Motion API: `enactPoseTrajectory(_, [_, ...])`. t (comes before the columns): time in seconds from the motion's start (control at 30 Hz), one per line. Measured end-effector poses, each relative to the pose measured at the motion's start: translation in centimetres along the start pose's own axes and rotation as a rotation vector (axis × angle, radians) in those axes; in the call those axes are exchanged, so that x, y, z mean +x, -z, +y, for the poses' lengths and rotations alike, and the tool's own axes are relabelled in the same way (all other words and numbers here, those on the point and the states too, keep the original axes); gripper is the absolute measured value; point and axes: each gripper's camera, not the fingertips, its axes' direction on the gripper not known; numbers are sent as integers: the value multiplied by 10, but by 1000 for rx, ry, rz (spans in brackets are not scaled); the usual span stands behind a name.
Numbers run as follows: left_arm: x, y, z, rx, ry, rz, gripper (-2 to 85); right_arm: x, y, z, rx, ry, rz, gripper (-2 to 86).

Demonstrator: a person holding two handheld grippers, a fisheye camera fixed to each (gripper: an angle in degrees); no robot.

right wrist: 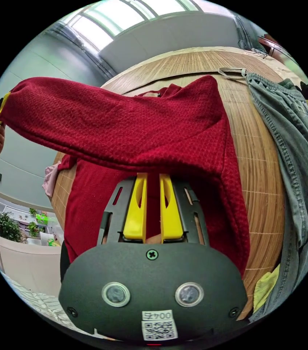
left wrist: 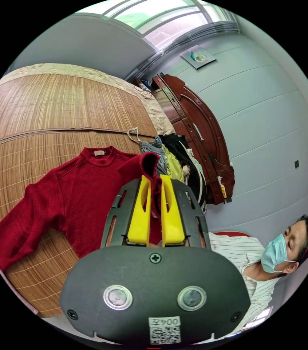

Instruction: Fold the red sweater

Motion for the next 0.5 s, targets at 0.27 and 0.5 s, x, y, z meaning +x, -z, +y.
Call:
enactPoseTrajectory(0.27, [3,-29,-16,45,-186,108,40,53,70,-11,281,-201,20,49])
enactPoseTrajectory(0.5, [-100,-90,5,-42,-55,2,55,102,72,-24,178,-266,-19,51])
